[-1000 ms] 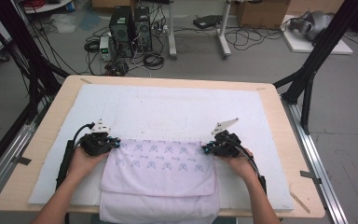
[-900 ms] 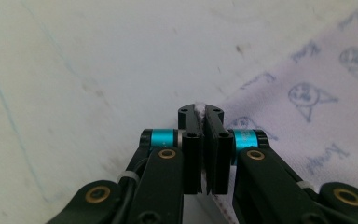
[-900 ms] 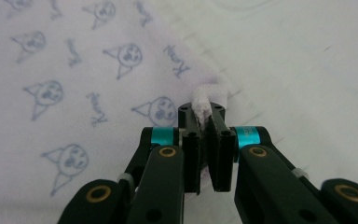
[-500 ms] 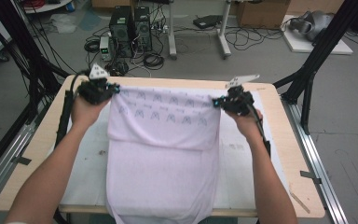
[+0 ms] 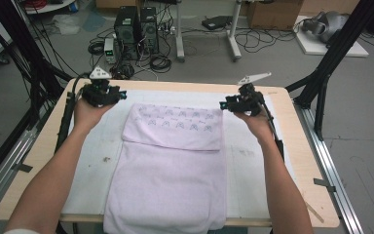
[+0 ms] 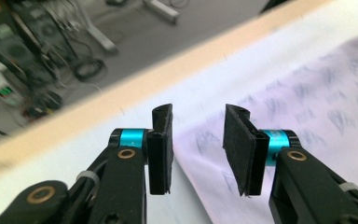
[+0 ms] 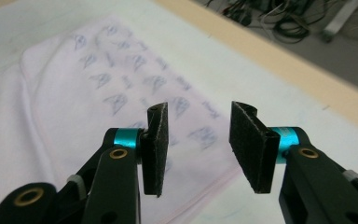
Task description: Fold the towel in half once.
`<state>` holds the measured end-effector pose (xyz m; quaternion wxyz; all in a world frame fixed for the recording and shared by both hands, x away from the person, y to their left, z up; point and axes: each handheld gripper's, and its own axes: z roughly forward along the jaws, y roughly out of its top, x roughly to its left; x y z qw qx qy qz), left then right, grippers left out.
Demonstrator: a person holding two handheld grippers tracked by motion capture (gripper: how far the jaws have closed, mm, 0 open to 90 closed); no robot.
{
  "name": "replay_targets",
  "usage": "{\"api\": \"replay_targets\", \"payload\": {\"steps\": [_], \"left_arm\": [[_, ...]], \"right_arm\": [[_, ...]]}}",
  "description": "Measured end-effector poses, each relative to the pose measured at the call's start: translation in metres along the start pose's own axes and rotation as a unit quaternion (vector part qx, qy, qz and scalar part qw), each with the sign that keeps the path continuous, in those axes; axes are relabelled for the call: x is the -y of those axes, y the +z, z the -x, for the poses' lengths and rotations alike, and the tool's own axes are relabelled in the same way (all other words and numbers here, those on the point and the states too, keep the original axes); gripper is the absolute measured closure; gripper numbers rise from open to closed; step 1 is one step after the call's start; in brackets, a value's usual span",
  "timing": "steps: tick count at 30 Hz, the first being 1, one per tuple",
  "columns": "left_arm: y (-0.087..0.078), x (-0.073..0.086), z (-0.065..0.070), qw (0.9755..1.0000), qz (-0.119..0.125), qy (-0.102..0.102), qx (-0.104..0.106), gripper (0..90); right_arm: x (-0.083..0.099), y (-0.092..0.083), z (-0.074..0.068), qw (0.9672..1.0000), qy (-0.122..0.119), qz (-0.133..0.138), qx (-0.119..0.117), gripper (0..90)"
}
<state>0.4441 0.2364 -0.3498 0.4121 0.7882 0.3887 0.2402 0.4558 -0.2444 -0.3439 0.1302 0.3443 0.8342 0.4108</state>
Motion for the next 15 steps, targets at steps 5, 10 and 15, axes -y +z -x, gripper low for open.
{"api": "replay_targets", "payload": {"steps": [5, 10, 15], "left_arm": [[0.002, 0.045, 0.016, 0.9992, -0.018, 0.000, 0.037, 59.0], [0.004, 0.074, 0.033, 0.9972, -0.043, 0.015, 0.060, 61.3], [0.006, 0.090, 0.041, 0.9964, -0.046, 0.021, 0.069, 65.6]], "right_arm": [[0.035, 0.015, -0.020, 0.9993, -0.008, -0.030, -0.021, 55.8], [0.068, 0.024, -0.040, 0.9981, -0.010, -0.042, -0.043, 58.6], [0.089, 0.031, -0.054, 0.9967, -0.018, -0.055, -0.056, 60.4]]}}
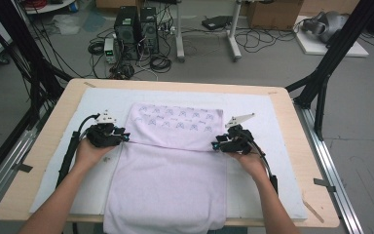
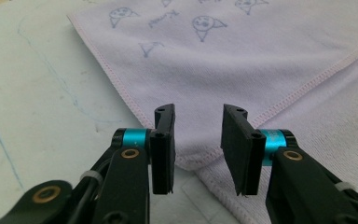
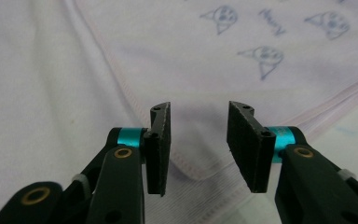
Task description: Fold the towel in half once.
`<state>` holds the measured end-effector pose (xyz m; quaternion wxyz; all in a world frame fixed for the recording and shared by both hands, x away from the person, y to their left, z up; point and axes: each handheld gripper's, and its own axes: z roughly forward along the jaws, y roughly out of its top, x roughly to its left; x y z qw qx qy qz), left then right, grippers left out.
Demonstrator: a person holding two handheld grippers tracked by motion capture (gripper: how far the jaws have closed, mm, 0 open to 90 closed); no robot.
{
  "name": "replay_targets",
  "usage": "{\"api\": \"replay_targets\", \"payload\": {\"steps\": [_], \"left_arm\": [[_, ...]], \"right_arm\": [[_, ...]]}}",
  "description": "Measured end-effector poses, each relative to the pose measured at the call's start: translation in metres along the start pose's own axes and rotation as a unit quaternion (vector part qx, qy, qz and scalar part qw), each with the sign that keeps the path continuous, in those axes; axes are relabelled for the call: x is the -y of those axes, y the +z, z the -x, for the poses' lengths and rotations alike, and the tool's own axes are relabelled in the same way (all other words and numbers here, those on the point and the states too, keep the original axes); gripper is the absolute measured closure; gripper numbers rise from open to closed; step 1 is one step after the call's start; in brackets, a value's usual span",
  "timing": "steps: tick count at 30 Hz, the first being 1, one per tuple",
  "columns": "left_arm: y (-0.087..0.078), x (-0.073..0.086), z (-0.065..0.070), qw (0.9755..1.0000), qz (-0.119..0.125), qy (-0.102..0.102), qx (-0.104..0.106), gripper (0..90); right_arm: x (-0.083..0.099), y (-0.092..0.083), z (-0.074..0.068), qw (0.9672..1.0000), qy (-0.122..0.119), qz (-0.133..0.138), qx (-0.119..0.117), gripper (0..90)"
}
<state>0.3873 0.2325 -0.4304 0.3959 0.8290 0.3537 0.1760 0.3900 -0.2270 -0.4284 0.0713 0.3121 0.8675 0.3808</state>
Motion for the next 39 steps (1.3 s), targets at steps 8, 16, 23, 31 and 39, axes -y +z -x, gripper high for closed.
{"api": "replay_targets", "payload": {"steps": [8, 16, 23, 31, 39], "left_arm": [[0.014, 0.002, 0.007, 0.9995, -0.029, 0.008, -0.002, 76.2], [0.011, -0.002, 0.010, 0.9996, -0.023, 0.012, -0.014, 84.3], [-0.011, -0.014, 0.005, 0.9994, 0.030, -0.010, -0.013, 84.5], [-0.044, -0.011, 0.030, 0.9990, 0.040, 0.022, -0.002, 84.6], [-0.099, 0.028, 0.085, 0.9970, 0.055, 0.053, 0.014, 84.6]], "right_arm": [[0.007, 0.010, -0.004, 0.9999, -0.009, -0.007, 0.003, 70.5], [0.005, 0.005, -0.003, 0.9999, -0.014, -0.005, 0.004, 85.6], [-0.006, -0.019, -0.002, 0.9990, -0.009, 0.044, 0.007, 85.6], [-0.009, -0.051, -0.020, 0.9972, -0.026, 0.071, -0.004, 85.7], [0.035, -0.087, -0.079, 0.9930, -0.063, 0.091, -0.042, 85.7]]}}
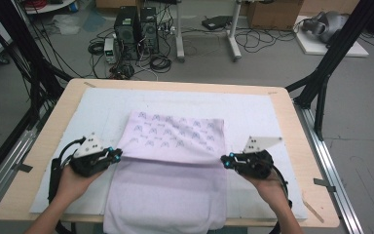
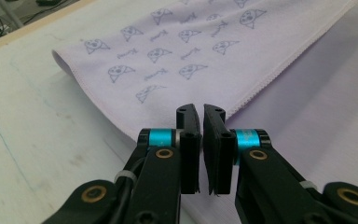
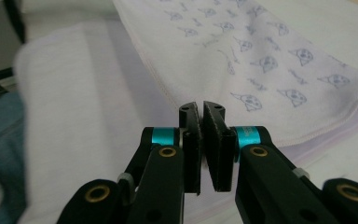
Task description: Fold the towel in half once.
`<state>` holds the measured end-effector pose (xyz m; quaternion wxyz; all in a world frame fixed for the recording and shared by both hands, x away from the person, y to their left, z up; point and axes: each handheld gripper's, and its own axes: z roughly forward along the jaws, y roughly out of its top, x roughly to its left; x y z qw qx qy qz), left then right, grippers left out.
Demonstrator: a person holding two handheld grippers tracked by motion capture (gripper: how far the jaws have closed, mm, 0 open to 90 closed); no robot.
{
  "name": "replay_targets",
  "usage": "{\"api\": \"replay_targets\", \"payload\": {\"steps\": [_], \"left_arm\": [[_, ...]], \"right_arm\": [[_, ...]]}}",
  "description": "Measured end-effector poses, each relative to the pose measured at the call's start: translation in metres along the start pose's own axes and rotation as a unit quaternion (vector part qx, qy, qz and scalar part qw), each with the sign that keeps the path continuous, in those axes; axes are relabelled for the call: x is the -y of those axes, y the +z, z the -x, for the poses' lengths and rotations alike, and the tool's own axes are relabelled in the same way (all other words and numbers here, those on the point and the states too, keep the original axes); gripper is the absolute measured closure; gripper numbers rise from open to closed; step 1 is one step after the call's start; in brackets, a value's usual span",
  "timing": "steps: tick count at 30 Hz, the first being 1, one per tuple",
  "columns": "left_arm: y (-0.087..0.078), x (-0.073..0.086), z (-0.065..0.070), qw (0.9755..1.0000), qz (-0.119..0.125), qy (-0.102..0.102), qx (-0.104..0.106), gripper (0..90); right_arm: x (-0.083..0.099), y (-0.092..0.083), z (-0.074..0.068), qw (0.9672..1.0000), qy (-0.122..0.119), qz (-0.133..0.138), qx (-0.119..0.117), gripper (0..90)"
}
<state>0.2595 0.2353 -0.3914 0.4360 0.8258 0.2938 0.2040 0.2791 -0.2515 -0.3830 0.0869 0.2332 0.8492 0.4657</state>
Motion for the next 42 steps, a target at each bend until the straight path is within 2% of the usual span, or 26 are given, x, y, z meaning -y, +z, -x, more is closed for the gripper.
{"api": "replay_targets", "payload": {"steps": [3, 5, 6, 7, 8, 10, 13, 15, 16, 18, 21, 22, 25, 28, 29, 31, 33, 34, 35, 36, 37, 38, 39, 40, 41, 42], "left_arm": [[-0.022, 0.010, 0.020, 0.9999, 0.000, 0.012, 0.010, 84.6], [-0.031, 0.015, 0.033, 0.9992, -0.011, 0.025, 0.029, 83.7], [-0.033, 0.017, 0.036, 0.9987, -0.020, 0.031, 0.036, 81.1], [-0.033, 0.019, 0.036, 0.9982, -0.026, 0.034, 0.042, 75.2], [-0.032, 0.019, 0.035, 0.9982, -0.030, 0.037, 0.037, 71.1], [-0.025, 0.015, 0.026, 0.9990, -0.028, 0.029, 0.021, 64.6], [-0.007, 0.004, 0.007, 0.9997, -0.014, 0.016, 0.009, 62.5], [0.009, -0.005, -0.006, 0.9997, -0.016, 0.016, 0.000, 60.8], [0.017, -0.010, -0.012, 0.9998, -0.016, 0.009, 0.000, 59.2], [0.032, -0.018, -0.024, 0.9999, -0.015, 0.001, -0.006, 56.9], [0.052, -0.025, -0.043, 0.9994, -0.014, -0.030, -0.008, 53.5], [0.059, -0.026, -0.050, 0.9987, -0.018, -0.046, -0.011, 52.0], [0.079, -0.028, -0.071, 0.9966, -0.025, -0.074, -0.026, 49.3], [0.103, -0.029, -0.091, 0.9932, -0.057, -0.090, -0.045, 47.8], [0.109, -0.027, -0.097, 0.9918, -0.060, -0.099, -0.054, 48.0], [0.122, -0.025, -0.107, 0.9871, -0.081, -0.120, -0.068, 47.5], [0.133, -0.023, -0.114, 0.9843, -0.089, -0.136, -0.069, 47.4], [0.137, -0.022, -0.114, 0.9836, -0.094, -0.137, -0.070, 47.9], [0.141, -0.021, -0.112, 0.9846, -0.095, -0.129, -0.071, 50.5], [0.143, -0.021, -0.110, 0.9864, -0.091, -0.121, -0.064, 56.8], [0.144, -0.022, -0.109, 0.9879, -0.081, -0.122, -0.052, 68.3], [0.146, -0.023, -0.108, 0.9875, -0.082, -0.123, -0.055, 83.7], [0.148, -0.025, -0.108, 0.9864, -0.086, -0.127, -0.060, 85.5], [0.149, -0.029, -0.110, 0.9856, -0.097, -0.121, -0.067, 86.1], [0.149, -0.035, -0.110, 0.9854, -0.101, -0.111, -0.081, 86.3], [0.147, -0.042, -0.112, 0.9858, -0.092, -0.106, -0.092, 86.3]], "right_arm": [[0.011, -0.011, -0.023, 0.9998, -0.005, -0.003, -0.021, 85.6], [0.017, -0.016, -0.035, 0.9990, -0.009, -0.015, -0.042, 83.9], [0.019, -0.018, -0.039, 0.9986, -0.014, -0.017, -0.049, 77.5], [0.019, -0.019, -0.040, 0.9986, -0.013, -0.019, -0.049, 64.9], [0.019, -0.019, -0.039, 0.9990, -0.011, -0.025, -0.036, 56.6], [0.016, -0.017, -0.025, 0.9997, 0.004, -0.019, -0.017, 51.6], [0.007, -0.006, 0.001, 0.9994, 0.030, -0.019, 0.000, 46.5], [-0.003, 0.005, 0.020, 0.9989, 0.031, -0.029, 0.019, 43.7], [-0.007, 0.010, 0.030, 0.9988, 0.032, -0.028, 0.026, 43.4], [-0.014, 0.022, 0.049, 0.9973, 0.047, -0.039, 0.040, 41.3], [-0.024, 0.039, 0.074, 0.9962, 0.057, -0.044, 0.049, 40.4], [-0.026, 0.044, 0.081, 0.9953, 0.062, -0.050, 0.055, 39.8], [-0.030, 0.061, 0.103, 0.9936, 0.072, -0.059, 0.063, 36.3], [-0.029, 0.077, 0.120, 0.9912, 0.085, -0.075, 0.068, 32.5], [-0.027, 0.082, 0.124, 0.9904, 0.090, -0.079, 0.070, 32.2], [-0.020, 0.090, 0.133, 0.9887, 0.098, -0.088, 0.072, 32.8], [-0.014, 0.097, 0.139, 0.9863, 0.106, -0.098, 0.080, 36.5], [-0.012, 0.099, 0.140, 0.9865, 0.103, -0.101, 0.076, 39.8], [-0.012, 0.101, 0.140, 0.9871, 0.094, -0.102, 0.080, 44.1], [-0.013, 0.102, 0.139, 0.9881, 0.085, -0.102, 0.078, 55.3], [-0.013, 0.103, 0.139, 0.9906, 0.081, -0.099, 0.050, 68.1], [-0.013, 0.106, 0.139, 0.9919, 0.075, -0.098, 0.028, 77.4], [-0.015, 0.108, 0.137, 0.9924, 0.064, -0.102, 0.027, 85.4], [-0.017, 0.109, 0.138, 0.9926, 0.064, -0.100, 0.025, 86.5], [-0.021, 0.109, 0.141, 0.9914, 0.072, -0.104, 0.034, 87.0], [-0.027, 0.107, 0.143, 0.9900, 0.071, -0.107, 0.058, 87.2]]}}
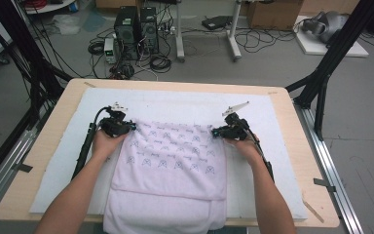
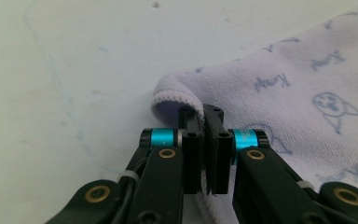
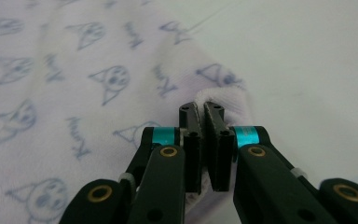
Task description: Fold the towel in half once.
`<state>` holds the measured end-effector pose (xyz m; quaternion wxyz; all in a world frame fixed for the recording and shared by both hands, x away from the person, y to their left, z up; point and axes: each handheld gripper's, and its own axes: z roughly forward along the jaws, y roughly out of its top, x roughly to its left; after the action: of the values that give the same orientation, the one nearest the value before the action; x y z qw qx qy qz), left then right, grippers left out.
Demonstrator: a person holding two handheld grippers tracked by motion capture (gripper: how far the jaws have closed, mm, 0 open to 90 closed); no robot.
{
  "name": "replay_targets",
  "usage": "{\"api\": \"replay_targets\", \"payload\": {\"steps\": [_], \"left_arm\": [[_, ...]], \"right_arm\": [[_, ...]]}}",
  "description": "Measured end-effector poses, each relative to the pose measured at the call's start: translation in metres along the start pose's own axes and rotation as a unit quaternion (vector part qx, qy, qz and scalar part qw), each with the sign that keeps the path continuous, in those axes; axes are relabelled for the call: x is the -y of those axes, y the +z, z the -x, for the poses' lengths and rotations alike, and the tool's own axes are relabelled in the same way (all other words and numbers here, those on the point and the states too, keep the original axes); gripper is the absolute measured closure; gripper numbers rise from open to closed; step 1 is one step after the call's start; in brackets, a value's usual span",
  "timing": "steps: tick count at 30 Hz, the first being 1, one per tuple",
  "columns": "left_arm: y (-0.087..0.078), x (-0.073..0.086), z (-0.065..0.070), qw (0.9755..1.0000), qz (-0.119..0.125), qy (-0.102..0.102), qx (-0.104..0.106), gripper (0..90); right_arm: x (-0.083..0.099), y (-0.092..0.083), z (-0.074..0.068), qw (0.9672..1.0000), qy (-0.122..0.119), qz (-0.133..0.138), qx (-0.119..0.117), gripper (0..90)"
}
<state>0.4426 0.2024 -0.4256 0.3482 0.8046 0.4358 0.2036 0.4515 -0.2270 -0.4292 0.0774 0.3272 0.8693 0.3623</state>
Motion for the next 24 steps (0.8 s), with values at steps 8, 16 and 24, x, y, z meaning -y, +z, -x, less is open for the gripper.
{"api": "replay_targets", "payload": {"steps": [8, 16, 24], "left_arm": [[-0.055, -0.095, -0.020, 0.9933, 0.105, 0.019, -0.044, 86.7], [-0.075, -0.118, -0.037, 0.9928, 0.107, 0.014, -0.052, 61.3], [-0.062, -0.040, -0.035, 0.9973, 0.067, 0.024, -0.019, 56.6]], "right_arm": [[-0.079, -0.079, 0.010, 0.9918, -0.037, 0.079, 0.093, 87.4], [-0.117, -0.107, 0.027, 0.9887, -0.001, 0.103, 0.108, 53.7], [-0.057, -0.073, 0.012, 0.9950, 0.002, 0.071, 0.070, 47.3]]}}
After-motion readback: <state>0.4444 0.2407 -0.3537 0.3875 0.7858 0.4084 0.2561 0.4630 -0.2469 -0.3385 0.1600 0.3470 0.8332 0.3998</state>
